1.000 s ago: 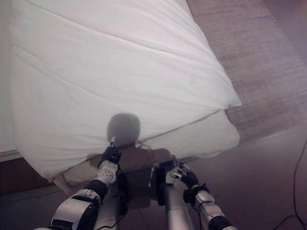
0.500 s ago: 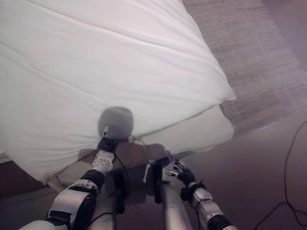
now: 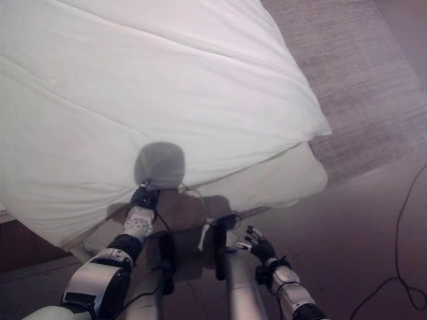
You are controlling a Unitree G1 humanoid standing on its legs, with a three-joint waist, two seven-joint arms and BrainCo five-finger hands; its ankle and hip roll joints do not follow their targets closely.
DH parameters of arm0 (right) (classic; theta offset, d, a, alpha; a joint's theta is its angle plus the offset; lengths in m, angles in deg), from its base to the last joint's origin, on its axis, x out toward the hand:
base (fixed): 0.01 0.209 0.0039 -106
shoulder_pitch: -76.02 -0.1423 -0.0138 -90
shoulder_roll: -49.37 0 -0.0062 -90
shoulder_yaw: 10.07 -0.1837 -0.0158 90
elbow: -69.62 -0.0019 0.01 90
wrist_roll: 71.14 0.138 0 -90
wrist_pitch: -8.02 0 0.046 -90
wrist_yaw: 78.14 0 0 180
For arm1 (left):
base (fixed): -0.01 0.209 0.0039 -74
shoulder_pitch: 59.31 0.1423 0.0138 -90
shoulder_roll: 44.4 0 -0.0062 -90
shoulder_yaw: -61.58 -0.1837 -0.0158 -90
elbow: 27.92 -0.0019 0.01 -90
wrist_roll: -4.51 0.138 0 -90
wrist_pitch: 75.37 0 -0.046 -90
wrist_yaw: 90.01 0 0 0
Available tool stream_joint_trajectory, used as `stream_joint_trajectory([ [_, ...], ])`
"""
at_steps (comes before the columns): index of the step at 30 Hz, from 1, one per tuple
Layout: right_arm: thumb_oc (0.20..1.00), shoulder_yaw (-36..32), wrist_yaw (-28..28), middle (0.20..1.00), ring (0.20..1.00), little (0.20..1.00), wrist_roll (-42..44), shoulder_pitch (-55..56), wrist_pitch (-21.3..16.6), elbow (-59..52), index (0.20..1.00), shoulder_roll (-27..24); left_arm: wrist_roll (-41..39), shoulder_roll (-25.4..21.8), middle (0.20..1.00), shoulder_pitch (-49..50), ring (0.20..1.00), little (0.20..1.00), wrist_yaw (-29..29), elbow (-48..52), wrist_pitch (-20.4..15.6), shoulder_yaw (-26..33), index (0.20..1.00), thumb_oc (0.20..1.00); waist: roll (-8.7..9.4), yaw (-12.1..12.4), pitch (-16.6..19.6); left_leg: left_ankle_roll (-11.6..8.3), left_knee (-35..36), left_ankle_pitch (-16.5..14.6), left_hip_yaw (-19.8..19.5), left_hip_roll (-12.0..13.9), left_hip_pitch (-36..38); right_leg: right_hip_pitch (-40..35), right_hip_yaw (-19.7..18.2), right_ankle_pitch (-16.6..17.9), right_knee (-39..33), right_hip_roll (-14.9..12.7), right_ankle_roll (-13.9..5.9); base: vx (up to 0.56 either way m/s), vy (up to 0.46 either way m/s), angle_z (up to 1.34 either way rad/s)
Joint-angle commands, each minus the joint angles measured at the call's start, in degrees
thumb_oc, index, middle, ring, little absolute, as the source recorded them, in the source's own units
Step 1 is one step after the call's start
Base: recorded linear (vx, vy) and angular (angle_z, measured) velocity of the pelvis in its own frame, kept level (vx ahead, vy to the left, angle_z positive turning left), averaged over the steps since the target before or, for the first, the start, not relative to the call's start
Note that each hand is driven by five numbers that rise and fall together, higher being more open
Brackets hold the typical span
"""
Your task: Make the bed
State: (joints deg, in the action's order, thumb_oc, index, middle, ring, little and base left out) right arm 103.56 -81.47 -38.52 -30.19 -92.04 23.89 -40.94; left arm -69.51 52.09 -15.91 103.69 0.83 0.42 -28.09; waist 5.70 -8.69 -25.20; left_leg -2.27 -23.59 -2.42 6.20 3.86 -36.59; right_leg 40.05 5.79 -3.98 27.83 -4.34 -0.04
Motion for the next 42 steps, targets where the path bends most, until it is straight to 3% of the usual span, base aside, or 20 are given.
stream_joint_trajectory([
  [1,1.000,0.1,-0.2,1.000,1.000,1.000,1.0,3.2,-2.2,-4.7,1.000,-0.6,1.2,3.0,0.200,-6.4,0.200,0.200,-5.1,6.2,-2.9,-2.0,0.200,0.200,-1.70,0.1,3.8,1.34,0.0,-0.4,0.5,-0.9,-2.9,1.0,0.3,2.7,-4.0,-1.6,-6.11,0.00,0.000,0.00],
  [7,1.000,0.0,-3.2,1.000,1.000,1.000,8.7,2.9,-1.5,-7.3,1.000,1.3,0.9,4.6,0.200,-1.6,0.200,0.200,-9.0,18.0,-3.8,-5.8,0.200,0.200,-2.17,1.2,2.9,1.29,1.8,0.6,0.2,-1.5,-2.0,-0.2,0.6,3.5,-5.6,-1.6,-6.07,0.00,0.001,0.01],
  [8,1.000,1.8,-6.4,1.000,1.000,1.000,11.3,2.1,0.0,-9.1,1.000,1.3,-0.3,4.7,0.200,-0.9,0.200,0.200,-10.6,21.3,-3.9,-6.6,0.200,0.200,-2.27,2.0,2.6,1.34,2.4,0.9,-0.1,-1.8,-1.7,-0.6,0.8,3.7,-6.1,-1.6,-6.04,-0.01,-0.012,0.03],
  [13,1.000,2.8,-8.2,1.000,1.000,1.000,20.7,-1.8,0.8,-8.2,1.000,4.3,-3.5,5.5,0.200,3.0,0.200,0.200,-13.1,29.6,-4.9,-8.2,0.200,0.200,-2.95,3.9,1.1,1.70,3.2,1.4,-0.8,-2.7,-0.7,-1.7,1.2,4.0,-6.8,-1.8,-5.94,-0.01,-0.001,0.03],
  [17,1.000,5.7,-11.9,1.000,1.000,1.000,26.9,-7.3,4.5,-6.3,1.000,7.5,-2.6,4.7,0.200,7.2,0.200,0.200,-15.2,39.9,-5.5,-10.4,0.200,0.200,-3.56,6.3,0.0,1.93,4.1,1.9,-1.3,-3.2,0.2,-2.5,1.5,4.3,-7.1,-1.9,-5.85,-0.01,-0.005,0.03],
  [20,1.000,5.7,-12.0,1.000,1.000,1.000,26.9,-7.4,4.5,-6.2,1.000,7.5,-2.6,4.7,0.200,7.2,0.200,0.200,-15.2,40.0,-5.5,-10.4,0.200,0.200,-3.54,6.3,0.0,1.92,4.1,1.9,-1.3,-3.2,0.3,-2.6,1.5,4.3,-7.1,-1.9,-5.85,0.00,-0.009,0.13],
  [22,1.000,7.4,-12.0,1.000,1.000,1.000,37.4,-15.4,7.6,-2.5,1.000,11.1,-2.9,4.5,0.200,9.5,0.200,0.200,-15.4,47.7,-6.3,-13.6,0.200,0.200,-4.56,8.9,-1.2,2.10,5.1,2.4,-2.4,-4.1,1.1,-3.5,2.1,4.2,-7.2,-2.2,-5.71,0.01,-0.020,0.08],
  [27,1.000,5.8,-11.0,1.000,1.000,1.000,46.6,-19.9,7.7,-2.7,1.000,14.3,-2.7,3.5,0.200,10.9,0.200,0.200,-15.0,52.6,-6.7,-14.6,0.200,0.200,-5.34,10.7,-2.0,2.22,5.4,2.8,-3.4,-4.9,1.7,-4.2,2.9,3.6,-6.7,-2.6,-5.63,0.02,-0.009,0.17],
  [33,1.000,0.6,-7.3,1.000,1.000,1.000,57.7,-23.2,2.8,-6.8,1.000,18.9,-2.5,2.4,0.200,12.9,0.200,0.200,-12.9,56.9,-9.1,-13.6,0.200,0.200,-6.34,12.8,-2.1,2.52,5.5,2.8,-4.7,-5.7,1.8,-4.9,4.4,2.8,-6.0,-3.3,-5.50,0.02,0.000,0.16],
  [34,1.000,-1.7,-6.1,1.000,1.000,1.000,59.9,-24.0,0.4,-8.0,1.000,19.6,-2.5,2.3,0.200,13.9,0.200,0.200,-12.6,58.7,-9.8,-12.8,0.200,0.200,-6.76,13.4,-2.1,2.60,5.6,2.8,-5.2,-6.0,1.9,-5.1,4.8,2.6,-5.9,-3.5,-5.49,0.03,0.000,0.05],
  [42,1.000,-7.6,-3.2,1.000,1.000,1.000,62.1,-23.6,-7.5,-17.0,1.000,18.2,1.0,0.7,0.200,18.9,0.200,0.200,-8.1,64.1,-12.4,-7.9,0.200,0.200,-7.69,14.6,-1.9,2.90,5.5,2.6,-5.8,-6.5,1.7,-4.9,5.5,2.1,-5.5,-3.9,-5.56,0.02,0.020,0.10],
])
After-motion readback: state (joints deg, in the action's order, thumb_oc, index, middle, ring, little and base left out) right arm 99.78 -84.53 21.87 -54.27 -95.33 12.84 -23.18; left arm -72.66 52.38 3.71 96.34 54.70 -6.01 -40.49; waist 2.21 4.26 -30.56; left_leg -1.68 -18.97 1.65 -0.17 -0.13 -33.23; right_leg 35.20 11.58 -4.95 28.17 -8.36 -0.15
